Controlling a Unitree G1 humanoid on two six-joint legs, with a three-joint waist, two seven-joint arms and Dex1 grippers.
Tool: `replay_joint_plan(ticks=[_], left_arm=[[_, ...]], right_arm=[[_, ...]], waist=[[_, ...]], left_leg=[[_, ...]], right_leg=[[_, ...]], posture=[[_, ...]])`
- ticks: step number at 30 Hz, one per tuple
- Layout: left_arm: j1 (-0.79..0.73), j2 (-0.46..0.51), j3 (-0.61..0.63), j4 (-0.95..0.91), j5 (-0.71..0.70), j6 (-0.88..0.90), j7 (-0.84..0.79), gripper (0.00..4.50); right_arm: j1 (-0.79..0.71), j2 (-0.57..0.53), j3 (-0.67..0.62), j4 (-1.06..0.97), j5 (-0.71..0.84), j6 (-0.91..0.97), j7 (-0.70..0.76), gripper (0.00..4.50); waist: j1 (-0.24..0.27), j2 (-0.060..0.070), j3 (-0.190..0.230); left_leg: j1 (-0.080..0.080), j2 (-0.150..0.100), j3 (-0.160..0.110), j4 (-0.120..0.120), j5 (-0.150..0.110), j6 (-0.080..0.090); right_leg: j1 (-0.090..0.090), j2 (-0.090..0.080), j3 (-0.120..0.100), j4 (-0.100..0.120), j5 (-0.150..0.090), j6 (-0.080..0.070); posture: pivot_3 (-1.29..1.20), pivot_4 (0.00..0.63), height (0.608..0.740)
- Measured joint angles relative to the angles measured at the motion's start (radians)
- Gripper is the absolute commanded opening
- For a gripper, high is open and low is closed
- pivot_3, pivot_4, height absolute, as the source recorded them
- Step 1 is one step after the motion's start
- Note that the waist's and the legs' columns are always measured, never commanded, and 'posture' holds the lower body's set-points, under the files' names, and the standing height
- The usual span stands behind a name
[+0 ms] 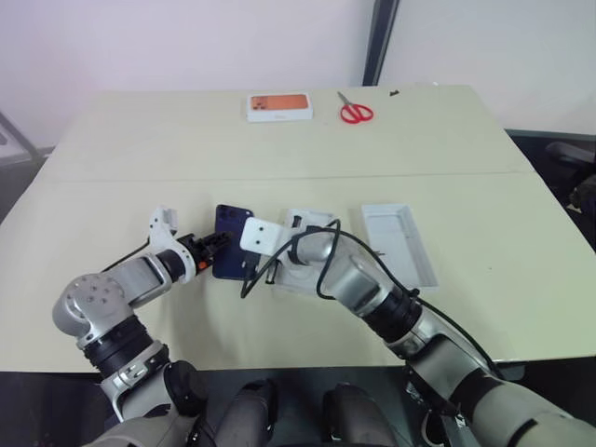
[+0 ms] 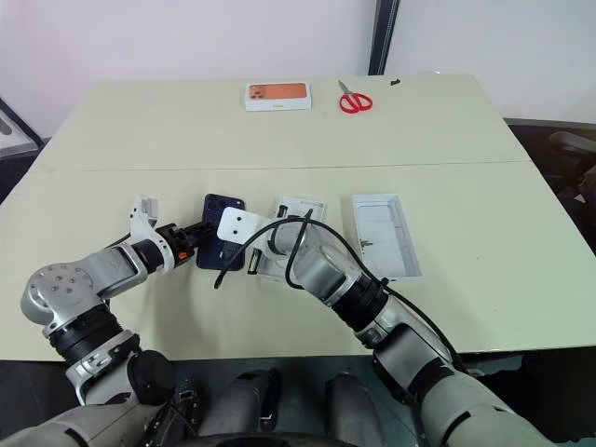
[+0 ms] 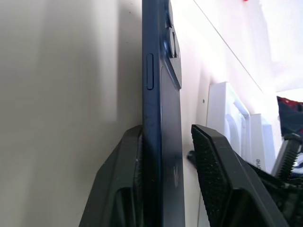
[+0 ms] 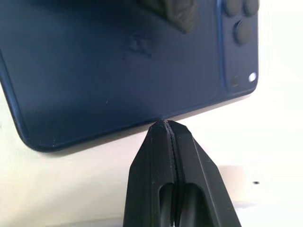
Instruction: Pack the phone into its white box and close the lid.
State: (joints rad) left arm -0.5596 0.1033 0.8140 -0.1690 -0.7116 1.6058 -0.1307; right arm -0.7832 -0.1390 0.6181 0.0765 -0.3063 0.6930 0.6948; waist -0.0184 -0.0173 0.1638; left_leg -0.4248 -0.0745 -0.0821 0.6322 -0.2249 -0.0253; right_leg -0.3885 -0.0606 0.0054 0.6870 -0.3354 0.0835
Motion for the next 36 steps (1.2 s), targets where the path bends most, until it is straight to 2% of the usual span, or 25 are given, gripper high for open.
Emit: replay_joint_plan(ticks=[3,4,5,12,17,19,22,24,29,36], left_arm=[[-0.002,-0.009,0.015,0.000,-0.019,0.000,0.009,0.82],[-0.003,-0.010,0.018,0.000,-0.021,0.000,0.013,0.25],[-0.005,-0.013,0.024,0.001,-0.040,0.000,0.012,0.06],[-0.008,-0.017,0.047,0.003,-0.074,0.000,0.057,0.06],[-0.103,-0.076,0.173,0.008,-0.152,0.000,0.128,0.06],[-0.139,-0.108,0.188,-0.012,-0.202,0.000,0.162,0.06],[-0.148,-0.180,0.155,-0.045,-0.276,0.000,0.220,0.06],[-0.131,-0.226,0.089,-0.054,-0.306,0.000,0.262,0.06],[-0.074,-0.252,-0.045,-0.060,-0.312,0.000,0.317,0.06],[-0.073,-0.259,-0.116,-0.017,-0.283,-0.003,0.323,0.06]], right_arm=[[0.000,-0.007,-0.012,-0.040,0.012,0.022,0.010,0.00],[0.001,-0.012,-0.017,-0.050,0.017,0.027,0.013,0.00],[0.002,-0.021,-0.024,-0.066,0.019,0.034,0.017,0.00],[0.028,-0.102,-0.091,-0.170,0.067,0.073,0.055,0.00],[0.084,-0.207,-0.164,-0.290,0.134,0.084,0.111,0.00],[0.116,-0.251,-0.205,-0.340,0.176,0.077,0.143,0.00],[0.171,-0.313,-0.295,-0.408,0.265,0.072,0.195,0.00],[0.238,-0.371,-0.362,-0.442,0.320,0.056,0.226,0.00],[0.369,-0.455,-0.460,-0.472,0.421,0.052,0.265,0.00],[0.419,-0.480,-0.484,-0.477,0.460,0.039,0.230,0.00]], waist=[[0.001,0.000,0.000],[0.001,0.000,0.000],[0.002,0.000,0.000],[0.002,0.000,0.000],[0.009,-0.004,0.002],[0.009,-0.004,0.002],[0.008,-0.004,0.002],[0.009,-0.004,0.002],[0.003,-0.004,0.002],[0.011,-0.005,0.002]], left_leg=[[0.000,0.000,0.000,0.000,0.000,0.000],[0.000,0.000,0.000,0.000,0.000,0.000],[0.000,0.000,0.000,0.000,0.000,0.000],[-0.001,0.000,0.000,0.000,0.000,0.000],[-0.003,0.000,-0.001,0.002,0.000,0.000],[-0.003,0.000,-0.001,0.002,0.000,0.000],[-0.003,0.000,0.000,0.002,0.000,0.000],[-0.002,0.000,0.000,0.002,0.000,0.000],[-0.002,0.001,0.001,0.001,0.000,0.001],[-0.002,0.001,0.002,0.003,0.000,0.001]], right_leg=[[0.000,0.000,0.000,0.000,0.000,0.000],[0.000,0.000,0.000,0.000,0.000,0.000],[0.000,0.000,0.000,0.000,0.000,0.000],[0.000,0.000,0.000,0.000,0.000,0.000],[-0.001,0.000,-0.001,-0.001,0.000,0.000],[0.001,-0.001,-0.001,-0.002,0.000,0.000],[0.001,-0.001,-0.001,-0.002,0.000,0.000],[0.001,0.000,-0.001,-0.002,0.000,0.000],[0.000,0.001,0.001,-0.001,0.000,0.000],[0.000,0.001,0.001,-0.001,0.000,0.000]], posture=[[0.00,0.150,0.740],[0.00,0.150,0.740],[0.00,0.150,0.740],[0.00,0.150,0.740],[0.00,0.150,0.740],[0.00,0.150,0.740],[0.00,0.150,0.740],[0.00,0.150,0.740],[0.00,0.150,0.740],[0.00,0.150,0.740]])
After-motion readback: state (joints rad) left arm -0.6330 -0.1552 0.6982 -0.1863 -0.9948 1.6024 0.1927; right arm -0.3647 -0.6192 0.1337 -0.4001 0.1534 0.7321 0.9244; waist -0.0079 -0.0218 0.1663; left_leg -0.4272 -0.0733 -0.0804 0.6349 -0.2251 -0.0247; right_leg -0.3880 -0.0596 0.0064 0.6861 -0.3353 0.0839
